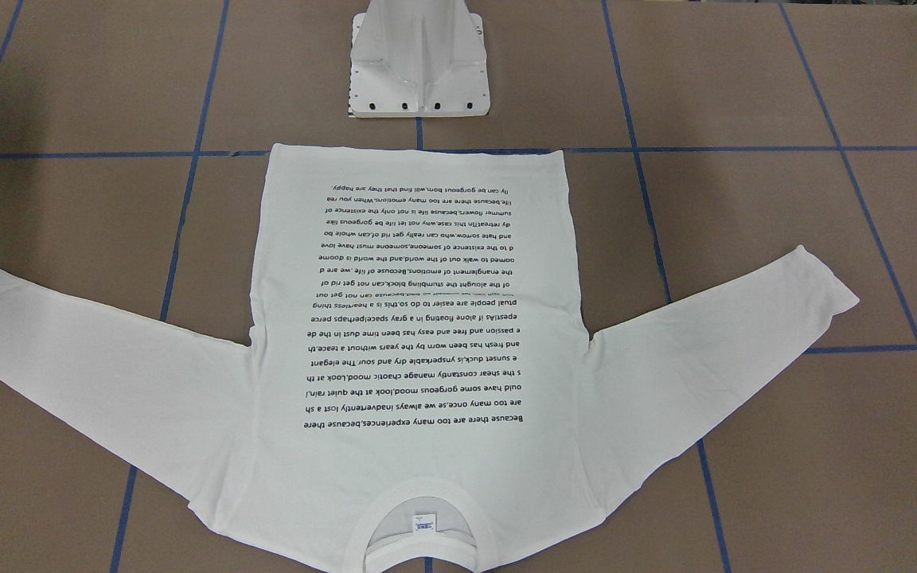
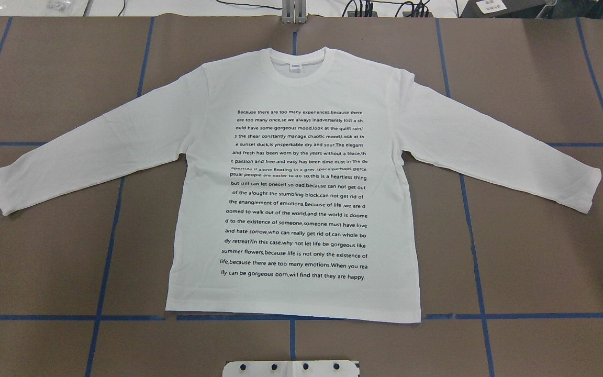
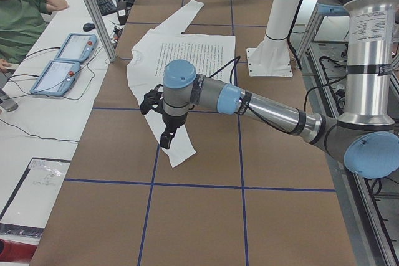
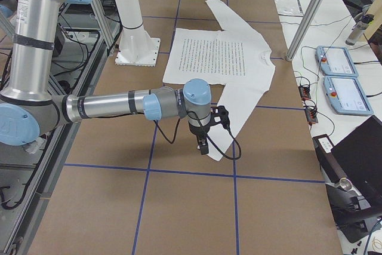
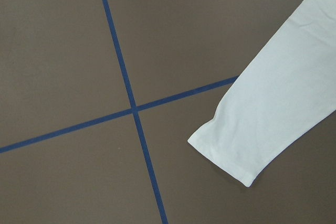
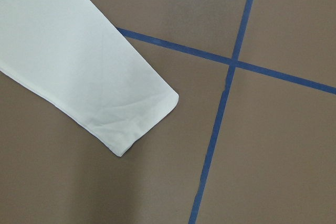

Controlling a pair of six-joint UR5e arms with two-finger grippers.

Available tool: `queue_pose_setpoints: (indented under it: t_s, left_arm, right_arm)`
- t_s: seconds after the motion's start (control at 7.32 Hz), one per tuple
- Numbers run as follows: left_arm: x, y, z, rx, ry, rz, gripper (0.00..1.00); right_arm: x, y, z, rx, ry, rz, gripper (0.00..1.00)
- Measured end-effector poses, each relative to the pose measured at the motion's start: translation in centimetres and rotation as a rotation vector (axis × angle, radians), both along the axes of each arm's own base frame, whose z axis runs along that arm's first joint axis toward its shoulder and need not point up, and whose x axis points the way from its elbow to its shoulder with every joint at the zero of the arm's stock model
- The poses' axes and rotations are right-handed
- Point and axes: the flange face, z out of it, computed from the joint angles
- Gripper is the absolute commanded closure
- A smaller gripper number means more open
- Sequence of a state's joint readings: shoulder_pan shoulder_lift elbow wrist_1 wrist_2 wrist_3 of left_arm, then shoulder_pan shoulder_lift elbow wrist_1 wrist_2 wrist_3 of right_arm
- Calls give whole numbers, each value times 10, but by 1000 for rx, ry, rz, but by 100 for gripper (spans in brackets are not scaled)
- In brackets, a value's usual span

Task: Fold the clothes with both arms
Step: 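Move the right gripper to the sleeve cuff nearest it and grasp it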

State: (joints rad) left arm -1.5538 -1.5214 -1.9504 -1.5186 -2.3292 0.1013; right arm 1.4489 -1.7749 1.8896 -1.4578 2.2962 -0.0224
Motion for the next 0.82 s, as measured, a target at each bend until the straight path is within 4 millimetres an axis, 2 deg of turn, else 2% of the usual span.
queue_pose_setpoints:
  t_s: [0.27, 0.82]
  left_arm:
    - [0, -2, -1, 5, 1, -1, 0]
    - [0, -1, -5, 13, 5, 1, 0]
  right_arm:
    - [-31, -21, 26, -10, -27, 48, 1]
    - [-93, -53, 105, -55, -137, 189, 4]
